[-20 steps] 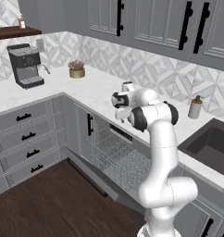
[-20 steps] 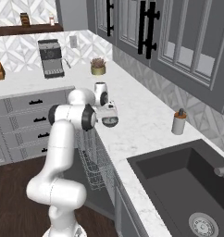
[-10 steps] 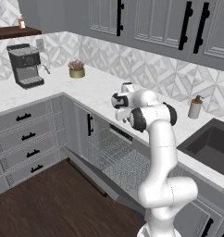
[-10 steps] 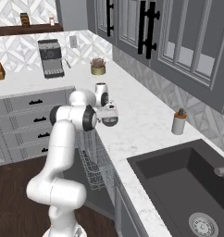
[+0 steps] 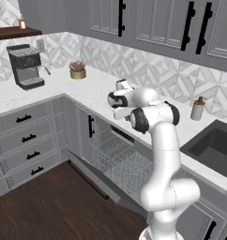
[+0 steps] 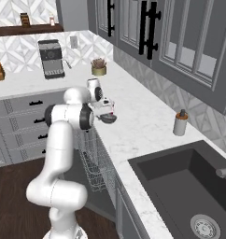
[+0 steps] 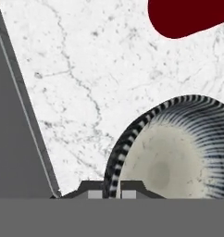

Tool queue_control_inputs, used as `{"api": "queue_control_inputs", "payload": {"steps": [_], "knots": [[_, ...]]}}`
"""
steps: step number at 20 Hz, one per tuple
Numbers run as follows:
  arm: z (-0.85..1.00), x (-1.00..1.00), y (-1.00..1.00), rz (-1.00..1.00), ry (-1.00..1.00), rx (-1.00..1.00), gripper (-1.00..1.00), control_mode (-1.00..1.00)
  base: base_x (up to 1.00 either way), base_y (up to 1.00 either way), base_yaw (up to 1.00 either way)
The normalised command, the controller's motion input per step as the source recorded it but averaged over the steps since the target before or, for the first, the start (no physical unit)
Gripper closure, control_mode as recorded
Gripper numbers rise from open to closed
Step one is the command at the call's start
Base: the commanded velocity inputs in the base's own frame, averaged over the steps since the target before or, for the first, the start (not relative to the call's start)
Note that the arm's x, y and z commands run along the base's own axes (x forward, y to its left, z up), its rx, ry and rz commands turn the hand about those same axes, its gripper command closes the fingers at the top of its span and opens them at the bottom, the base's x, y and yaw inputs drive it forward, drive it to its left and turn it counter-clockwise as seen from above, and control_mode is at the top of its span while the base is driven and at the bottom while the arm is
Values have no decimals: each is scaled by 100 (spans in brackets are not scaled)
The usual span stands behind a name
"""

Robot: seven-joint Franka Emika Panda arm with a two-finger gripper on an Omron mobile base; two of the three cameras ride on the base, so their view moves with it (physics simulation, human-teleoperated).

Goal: Pick up the cup and bowl from the counter, place them in the dishwasher, and close the dishwasher door.

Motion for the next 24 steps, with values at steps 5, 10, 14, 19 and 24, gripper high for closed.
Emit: {"api": "queue_control_inputs", "payload": {"steps": [5, 10, 14, 19, 24], "knots": [[2, -56, 77, -25, -3, -9, 100, -100, 0, 0, 0], [0, -98, 32, -9, -7, 0, 100, -100, 0, 0, 0], [7, -100, 0, 0, -14, -1, 100, -100, 0, 0, 0], [15, -100, 3, 0, 0, -14, 100, -100, 0, 0, 0], [0, -63, 40, -18, -10, -14, 100, -100, 0, 0, 0]]}}
